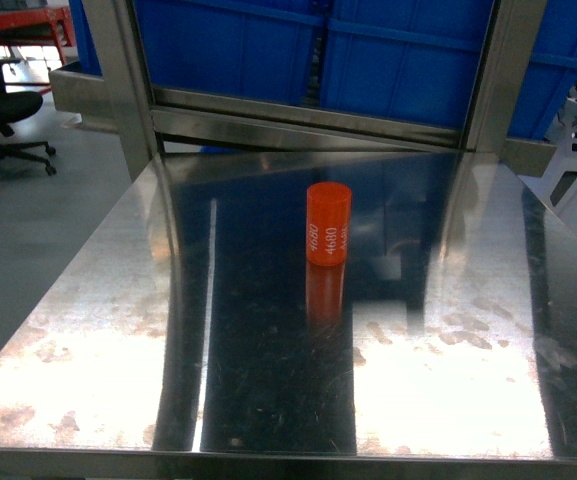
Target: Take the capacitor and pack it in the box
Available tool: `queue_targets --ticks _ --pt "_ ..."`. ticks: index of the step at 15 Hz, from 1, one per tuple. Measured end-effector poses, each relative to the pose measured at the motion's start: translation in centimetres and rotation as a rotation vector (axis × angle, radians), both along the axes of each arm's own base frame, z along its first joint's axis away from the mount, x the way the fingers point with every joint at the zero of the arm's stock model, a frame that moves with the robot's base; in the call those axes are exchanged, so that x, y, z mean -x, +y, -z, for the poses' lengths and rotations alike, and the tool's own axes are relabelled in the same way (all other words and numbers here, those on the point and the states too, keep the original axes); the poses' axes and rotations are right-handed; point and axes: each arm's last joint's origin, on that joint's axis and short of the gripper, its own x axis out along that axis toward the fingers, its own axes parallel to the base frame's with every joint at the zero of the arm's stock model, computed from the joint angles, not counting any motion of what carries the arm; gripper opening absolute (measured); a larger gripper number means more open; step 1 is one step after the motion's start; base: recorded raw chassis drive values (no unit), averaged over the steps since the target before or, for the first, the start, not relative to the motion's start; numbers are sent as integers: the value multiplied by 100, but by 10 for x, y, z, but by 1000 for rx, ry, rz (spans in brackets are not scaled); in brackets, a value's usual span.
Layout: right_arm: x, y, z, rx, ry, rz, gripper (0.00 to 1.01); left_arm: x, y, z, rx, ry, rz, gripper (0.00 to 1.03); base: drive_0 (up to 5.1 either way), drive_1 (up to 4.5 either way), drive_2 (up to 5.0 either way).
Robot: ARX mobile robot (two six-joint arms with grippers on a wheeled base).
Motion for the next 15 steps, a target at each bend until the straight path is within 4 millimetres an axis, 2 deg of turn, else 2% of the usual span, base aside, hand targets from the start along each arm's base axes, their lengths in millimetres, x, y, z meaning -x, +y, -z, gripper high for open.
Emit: queue_targets --ticks 1,2,3,4,6,7,9,11,15 --pt "0 0 0 0 0 0 98 -35 -10 -18 19 -64 -20 98 0 0 0" --pt "0 0 0 0 0 0 98 -72 -26 -27 28 -93 -17 98 0 0 0" --pt "0 0 0 0 0 0 98 -112 -46 -21 16 -38 0 98 0 0 0" --pt "0 0 0 0 0 0 98 -143 -64 -7 -4 32 18 98 0 0 0" --pt "0 0 0 0 0 0 98 -189 -97 14 -33 117 35 98 0 0 0" --pt "0 0 0 0 0 0 98 -207 -111 15 -32 119 51 98 0 0 0" --pt "0 0 0 0 0 0 98 -227 -140 13 -26 104 92 98 0 0 0" --pt "0 0 0 0 0 0 98 -241 -161 26 -40 131 124 98 0 0 0" --pt "0 0 0 0 0 0 98 -257 -184 49 -75 176 146 98 0 0 0"
